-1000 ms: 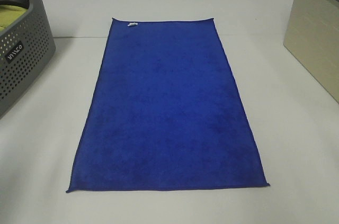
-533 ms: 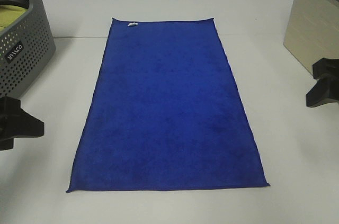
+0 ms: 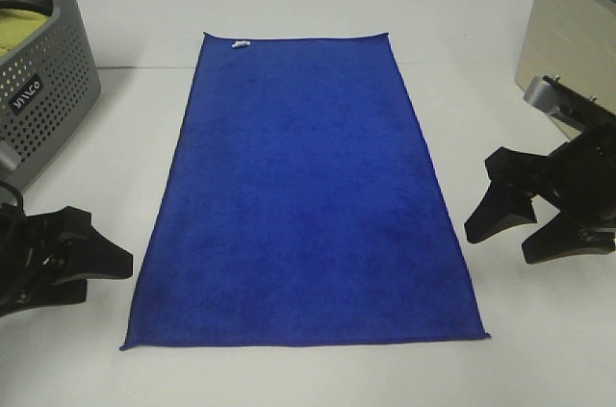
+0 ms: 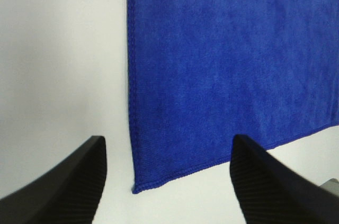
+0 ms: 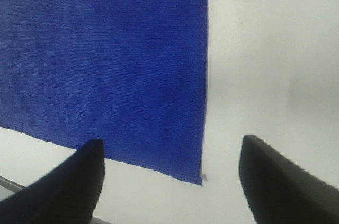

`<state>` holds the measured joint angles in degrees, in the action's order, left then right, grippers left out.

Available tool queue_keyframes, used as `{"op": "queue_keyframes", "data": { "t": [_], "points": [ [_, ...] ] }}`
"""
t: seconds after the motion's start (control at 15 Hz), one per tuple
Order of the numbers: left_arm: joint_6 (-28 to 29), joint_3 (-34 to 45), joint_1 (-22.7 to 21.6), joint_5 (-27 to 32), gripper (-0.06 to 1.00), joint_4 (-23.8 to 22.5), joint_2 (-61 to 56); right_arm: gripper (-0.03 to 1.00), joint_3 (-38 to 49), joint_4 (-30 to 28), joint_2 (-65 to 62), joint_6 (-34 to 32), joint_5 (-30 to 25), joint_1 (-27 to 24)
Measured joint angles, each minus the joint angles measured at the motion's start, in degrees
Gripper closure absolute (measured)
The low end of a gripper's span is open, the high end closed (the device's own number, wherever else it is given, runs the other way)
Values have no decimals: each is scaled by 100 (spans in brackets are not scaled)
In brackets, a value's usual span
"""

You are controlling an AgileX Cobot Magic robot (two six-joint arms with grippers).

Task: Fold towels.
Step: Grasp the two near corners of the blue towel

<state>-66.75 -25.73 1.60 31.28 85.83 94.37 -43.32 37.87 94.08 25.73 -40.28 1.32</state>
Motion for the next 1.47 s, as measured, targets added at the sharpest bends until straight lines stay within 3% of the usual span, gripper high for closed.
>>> {"op": "queue_keyframes", "data": {
  "t": [0.67, 1.13, 1.27, 1.33, 1.47],
  "points": [
    [-1484, 17, 57, 361, 31, 1266, 1031, 26, -11, 327, 1020, 682, -52, 218],
    [-1501, -350, 917, 470, 32, 1432, 1375, 30, -69, 1387, 1610, 1008, -235, 435],
    [-1415, -418, 940, 361, 45, 1432, 1438, 42, -69, 1450, 1650, 1066, -132, 447],
    [-1398, -418, 940, 189, 62, 1427, 1461, 60, -69, 1392, 1690, 1049, 57, 447],
    [-1404, -418, 940, 74, 87, 1415, 1478, 84, -69, 1238, 1702, 934, 201, 447]
  ]
}}
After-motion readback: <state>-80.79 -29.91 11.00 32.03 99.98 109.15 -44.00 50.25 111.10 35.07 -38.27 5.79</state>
